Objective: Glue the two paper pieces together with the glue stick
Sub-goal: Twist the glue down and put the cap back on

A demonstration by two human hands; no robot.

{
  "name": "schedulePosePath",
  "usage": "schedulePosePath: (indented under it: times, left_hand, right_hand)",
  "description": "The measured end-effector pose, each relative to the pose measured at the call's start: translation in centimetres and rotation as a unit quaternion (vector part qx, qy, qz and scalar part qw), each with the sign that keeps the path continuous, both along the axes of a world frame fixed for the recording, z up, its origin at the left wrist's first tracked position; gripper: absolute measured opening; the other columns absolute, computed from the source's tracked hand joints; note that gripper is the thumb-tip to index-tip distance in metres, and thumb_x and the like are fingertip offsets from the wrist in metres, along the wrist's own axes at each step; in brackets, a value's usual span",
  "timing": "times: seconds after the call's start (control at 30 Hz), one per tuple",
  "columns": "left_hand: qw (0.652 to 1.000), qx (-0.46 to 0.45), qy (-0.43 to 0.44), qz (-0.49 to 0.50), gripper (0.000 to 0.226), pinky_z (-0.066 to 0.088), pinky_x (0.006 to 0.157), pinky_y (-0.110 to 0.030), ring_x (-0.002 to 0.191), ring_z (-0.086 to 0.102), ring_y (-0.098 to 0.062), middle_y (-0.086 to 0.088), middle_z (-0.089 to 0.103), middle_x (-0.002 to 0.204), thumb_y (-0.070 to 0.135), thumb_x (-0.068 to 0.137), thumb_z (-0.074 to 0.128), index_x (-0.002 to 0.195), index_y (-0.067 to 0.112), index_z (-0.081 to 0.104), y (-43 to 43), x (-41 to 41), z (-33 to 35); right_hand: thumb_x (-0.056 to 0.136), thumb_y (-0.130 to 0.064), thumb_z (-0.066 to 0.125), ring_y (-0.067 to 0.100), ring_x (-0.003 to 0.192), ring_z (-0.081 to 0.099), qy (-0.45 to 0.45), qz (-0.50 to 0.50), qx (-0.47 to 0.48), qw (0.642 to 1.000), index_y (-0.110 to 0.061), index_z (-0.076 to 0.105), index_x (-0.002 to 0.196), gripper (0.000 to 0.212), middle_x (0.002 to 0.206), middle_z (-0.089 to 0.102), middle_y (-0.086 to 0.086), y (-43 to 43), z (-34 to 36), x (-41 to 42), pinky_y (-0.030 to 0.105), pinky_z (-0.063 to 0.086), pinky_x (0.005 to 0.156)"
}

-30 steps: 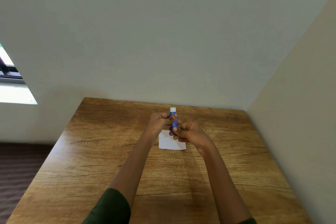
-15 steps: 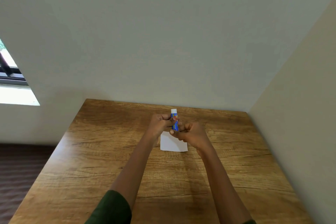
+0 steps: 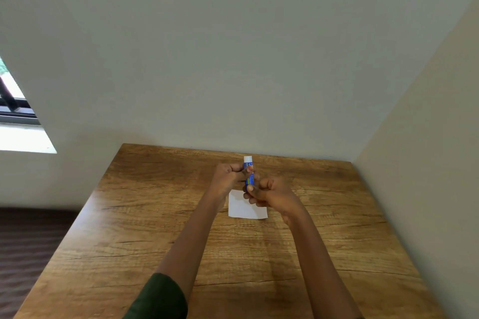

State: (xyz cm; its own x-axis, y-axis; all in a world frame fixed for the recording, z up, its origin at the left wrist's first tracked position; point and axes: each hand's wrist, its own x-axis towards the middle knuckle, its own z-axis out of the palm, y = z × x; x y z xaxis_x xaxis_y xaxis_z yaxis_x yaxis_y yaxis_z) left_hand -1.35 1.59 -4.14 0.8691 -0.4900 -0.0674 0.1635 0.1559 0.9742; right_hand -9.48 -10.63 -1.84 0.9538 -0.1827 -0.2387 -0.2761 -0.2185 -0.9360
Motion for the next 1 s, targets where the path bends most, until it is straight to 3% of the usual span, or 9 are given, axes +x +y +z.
schedulePosePath:
  times: [0.1, 0.2, 0.33, 0.43, 0.5, 0.67, 0.87, 1.0]
  left_hand:
    - [1.000, -0.006, 0.003, -0.002, 0.011, 0.054, 0.076, -0.024, 0.081, 0.071, -0.017, -0.009, 0.075, 0.083, 0.018, 0.081, 0.067, 0.086, 0.011, 0.073, 0.0, 0.0, -0.1]
    - [1.000, -0.009, 0.005, -0.002, 0.011, 0.055, 0.075, -0.024, 0.084, 0.071, -0.020, -0.011, 0.074, 0.086, 0.018, 0.081, 0.068, 0.087, 0.010, 0.073, -0.1, 0.0, -0.1]
    - [1.000, 0.003, 0.005, -0.004, 0.012, 0.055, 0.079, -0.026, 0.087, 0.071, -0.020, -0.011, 0.074, 0.090, 0.019, 0.081, 0.068, 0.089, 0.012, 0.073, -0.2, 0.0, 0.2]
    - [1.000, 0.005, 0.009, 0.000, 0.009, 0.054, 0.080, -0.026, 0.086, 0.071, -0.019, -0.010, 0.074, 0.088, 0.017, 0.081, 0.066, 0.087, 0.013, 0.073, -0.2, 0.2, 0.5]
    - [1.000, 0.001, 0.010, 0.002, 0.008, 0.055, 0.076, -0.023, 0.084, 0.071, -0.018, -0.010, 0.074, 0.087, 0.017, 0.082, 0.066, 0.085, 0.014, 0.073, -0.1, 0.3, 0.6]
    - [1.000, -0.002, 0.017, -0.004, 0.010, 0.055, 0.080, -0.029, 0.085, 0.070, -0.019, -0.010, 0.074, 0.087, 0.016, 0.082, 0.066, 0.087, 0.012, 0.073, -0.3, 0.2, 0.6]
    - [1.000, -0.001, 0.005, 0.006, 0.015, 0.056, 0.075, -0.024, 0.081, 0.071, -0.017, -0.015, 0.072, 0.089, 0.013, 0.083, 0.065, 0.093, 0.004, 0.071, -0.2, 0.1, 0.6]
    - [1.000, 0.005, 0.011, 0.012, 0.015, 0.056, 0.077, -0.028, 0.085, 0.070, -0.022, -0.014, 0.072, 0.091, 0.015, 0.082, 0.066, 0.093, 0.006, 0.071, -0.4, -0.1, 0.7]
  right_hand:
    - [0.075, -0.024, 0.078, 0.011, 0.065, 0.064, -0.013, -0.032, -0.032, 0.999, -0.014, 0.074, 0.078, 0.012, 0.076, 0.073, 0.005, 0.1, -0.1, 0.0, 0.022, 0.050, 0.062]
    - [0.066, -0.030, 0.083, 0.007, 0.061, 0.061, -0.022, -0.060, -0.083, 0.994, -0.019, 0.070, 0.068, 0.018, 0.068, 0.069, -0.002, 0.4, -0.1, 0.2, 0.024, 0.048, 0.062]
    - [0.069, -0.027, 0.082, 0.013, 0.067, 0.058, -0.029, -0.064, -0.053, 0.996, -0.018, 0.066, 0.067, 0.019, 0.071, 0.065, 0.002, 0.5, -0.3, 0.2, 0.030, 0.048, 0.063]
    - [0.082, -0.024, 0.071, 0.012, 0.076, 0.065, 0.002, -0.015, 0.013, 1.000, -0.016, 0.068, 0.086, 0.009, 0.090, 0.070, 0.005, -0.1, 0.0, 0.1, 0.022, 0.052, 0.065]
    - [0.089, -0.021, 0.062, 0.014, 0.084, 0.067, 0.020, 0.007, 0.060, 0.998, -0.011, 0.066, 0.100, 0.015, 0.100, 0.070, 0.006, -0.4, 0.1, 0.1, 0.021, 0.053, 0.069]
    - [0.094, -0.015, 0.053, 0.014, 0.086, 0.067, 0.026, 0.026, 0.080, 0.996, 0.000, 0.063, 0.112, 0.025, 0.101, 0.070, 0.011, -0.1, 0.1, 0.3, 0.021, 0.054, 0.074]
    - [0.073, -0.018, 0.079, 0.013, 0.069, 0.064, -0.003, -0.062, -0.001, 0.998, -0.004, 0.073, 0.087, 0.021, 0.080, 0.072, 0.006, 0.2, -0.2, 0.5, 0.023, 0.050, 0.063]
    - [0.068, -0.022, 0.083, 0.014, 0.071, 0.063, -0.015, -0.087, -0.020, 0.996, -0.002, 0.071, 0.087, 0.030, 0.079, 0.069, 0.007, 0.4, -0.4, 0.5, 0.027, 0.051, 0.064]
